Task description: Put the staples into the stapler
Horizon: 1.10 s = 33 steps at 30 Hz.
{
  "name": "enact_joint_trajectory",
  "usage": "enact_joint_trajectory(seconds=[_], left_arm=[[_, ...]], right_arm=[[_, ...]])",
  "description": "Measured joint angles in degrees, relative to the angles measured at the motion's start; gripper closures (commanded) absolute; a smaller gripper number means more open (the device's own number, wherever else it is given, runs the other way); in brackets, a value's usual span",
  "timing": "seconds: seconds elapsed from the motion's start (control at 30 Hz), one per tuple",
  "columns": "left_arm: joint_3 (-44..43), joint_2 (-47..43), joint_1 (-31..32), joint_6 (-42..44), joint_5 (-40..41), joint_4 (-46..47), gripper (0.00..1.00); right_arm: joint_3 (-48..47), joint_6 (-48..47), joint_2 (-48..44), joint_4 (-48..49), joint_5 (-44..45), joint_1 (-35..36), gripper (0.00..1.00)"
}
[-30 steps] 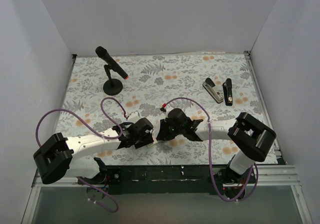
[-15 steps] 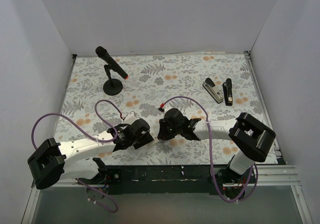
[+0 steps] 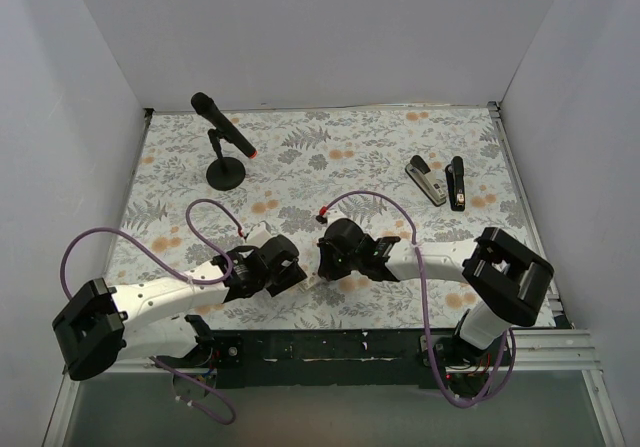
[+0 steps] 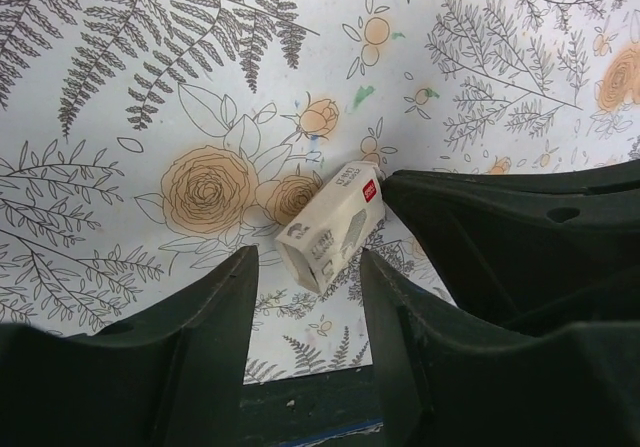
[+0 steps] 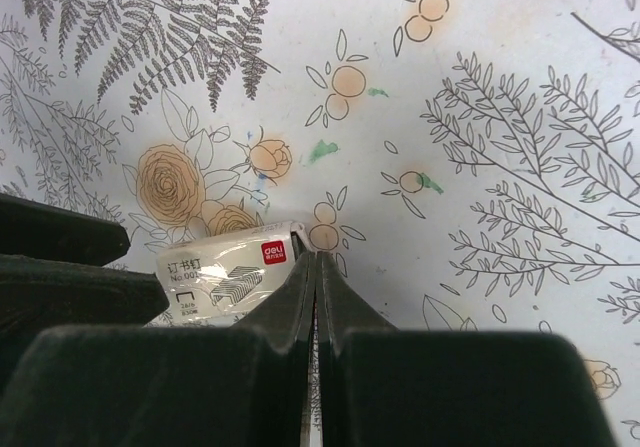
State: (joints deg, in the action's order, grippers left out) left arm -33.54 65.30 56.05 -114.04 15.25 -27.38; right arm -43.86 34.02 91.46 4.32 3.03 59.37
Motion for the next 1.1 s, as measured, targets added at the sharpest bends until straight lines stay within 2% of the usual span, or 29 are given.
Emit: enact_joint_trajectory(seconds=[0.17, 0.57, 0.8, 0.83, 0.87, 0.9, 1.0, 1.1], left_arm=[[0.0, -1.6, 0.0, -0.1, 0.0, -0.1, 0.50], [0.1, -0.6, 0.0, -0.2, -1.4, 1.0, 0.54], [0.2, 2.4, 0.0, -0.3, -3.3, 3.8, 0.53], [0.2, 3.0, 0.0, -0.3, -3.7, 4.1, 0.53], [0.2, 3.5, -0.1, -0.3, -3.9, 4.4, 0.53], [0.3, 4.1, -0.2, -0.3, -4.2, 5.0, 0.53], [0.6, 4.9, -0.5, -0.3, -4.9, 6.1, 0.53], [1.0, 5.1, -1.2, -0.3, -5.4, 7.1, 0.53]], right_arm=[[-0.8, -0.4, -0.9, -1.5, 2.9, 0.9, 0.99], [-1.3, -0.4, -1.6, -2.6, 5.7, 1.7, 0.99], [-1.3, -0.9, -3.4, -4.5, 7.5, 1.7, 0.71], [-1.3, -0.8, -3.8, -4.4, 7.8, 1.7, 0.66], [-1.3, -1.0, -4.2, -4.4, 7.9, 1.7, 0.55], [-1.2, -1.0, -4.8, -4.3, 8.0, 1.4, 0.51], [0.0, -1.0, -6.1, -3.4, 8.0, 0.9, 0.41], [1.7, -0.8, -7.1, -2.8, 7.9, 0.1, 0.38]])
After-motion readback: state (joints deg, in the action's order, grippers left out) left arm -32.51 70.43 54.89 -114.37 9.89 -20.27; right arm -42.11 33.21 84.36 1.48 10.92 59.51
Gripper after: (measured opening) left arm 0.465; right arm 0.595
